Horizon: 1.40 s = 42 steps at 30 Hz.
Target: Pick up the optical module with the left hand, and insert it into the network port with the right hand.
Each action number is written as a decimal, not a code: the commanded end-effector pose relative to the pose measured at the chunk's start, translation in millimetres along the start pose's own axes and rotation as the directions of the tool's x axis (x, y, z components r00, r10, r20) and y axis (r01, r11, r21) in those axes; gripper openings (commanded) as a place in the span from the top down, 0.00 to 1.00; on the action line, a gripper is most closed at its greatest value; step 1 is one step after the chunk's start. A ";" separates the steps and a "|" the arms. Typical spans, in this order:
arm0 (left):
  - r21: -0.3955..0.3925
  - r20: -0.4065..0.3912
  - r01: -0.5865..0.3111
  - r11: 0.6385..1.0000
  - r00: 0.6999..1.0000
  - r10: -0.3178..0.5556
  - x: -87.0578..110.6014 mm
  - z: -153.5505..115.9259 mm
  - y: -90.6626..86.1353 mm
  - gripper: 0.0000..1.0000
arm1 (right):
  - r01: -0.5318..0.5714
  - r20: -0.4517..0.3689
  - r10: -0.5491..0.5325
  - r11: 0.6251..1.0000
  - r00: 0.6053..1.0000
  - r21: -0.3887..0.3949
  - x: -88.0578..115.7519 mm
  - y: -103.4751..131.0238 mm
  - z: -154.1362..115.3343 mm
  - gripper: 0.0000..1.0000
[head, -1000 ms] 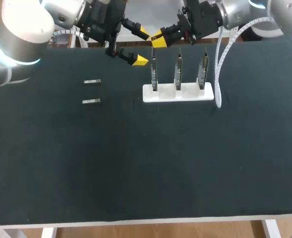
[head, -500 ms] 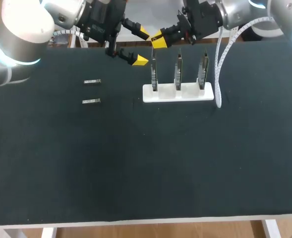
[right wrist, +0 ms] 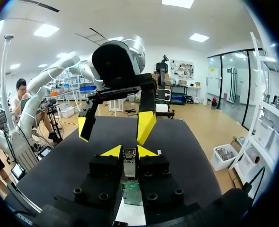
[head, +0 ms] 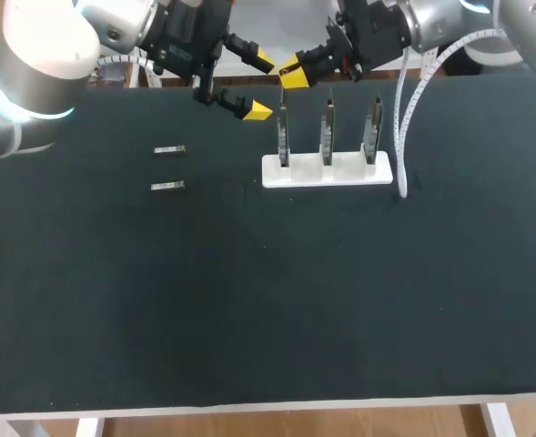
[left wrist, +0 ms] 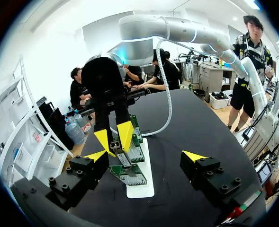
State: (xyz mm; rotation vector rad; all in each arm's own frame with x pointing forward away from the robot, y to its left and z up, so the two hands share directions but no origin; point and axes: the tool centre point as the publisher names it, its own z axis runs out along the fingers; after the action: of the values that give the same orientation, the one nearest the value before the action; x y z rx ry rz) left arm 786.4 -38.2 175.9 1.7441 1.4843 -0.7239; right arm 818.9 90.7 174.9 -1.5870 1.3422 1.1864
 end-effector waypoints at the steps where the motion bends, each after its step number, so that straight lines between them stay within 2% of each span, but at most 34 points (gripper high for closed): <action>1: 0.004 -0.005 0.001 1.000 1.000 -0.001 -0.8 0.2 1.8 0.00 | 0.005 -0.004 -0.005 1.000 1.000 -0.018 -3.5 -8.2 -1.0 1.00; 9: 0.004 -0.005 0.001 1.000 1.000 -0.001 -0.8 0.2 1.8 0.00 | 0.005 -0.004 -0.005 1.000 1.000 -0.018 -3.5 -8.2 -1.0 1.00; 18: 0.004 -0.005 0.001 1.000 1.000 -0.001 -0.8 0.2 1.8 0.00 | 0.012 -0.042 -0.012 1.000 0.999 -0.011 -5.3 -5.4 -1.2 1.00; 42: 0.004 -0.005 0.001 1.000 1.000 -0.001 -0.8 0.2 1.8 0.00 | -0.019 -0.032 0.018 1.000 0.999 -0.022 6.2 -9.4 2.9 1.00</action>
State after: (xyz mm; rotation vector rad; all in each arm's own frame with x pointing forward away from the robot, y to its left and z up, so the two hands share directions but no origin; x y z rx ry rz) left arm 786.5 -38.1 175.9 1.7446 1.4841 -0.7245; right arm 817.5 90.7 170.0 -1.6045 1.3774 1.1765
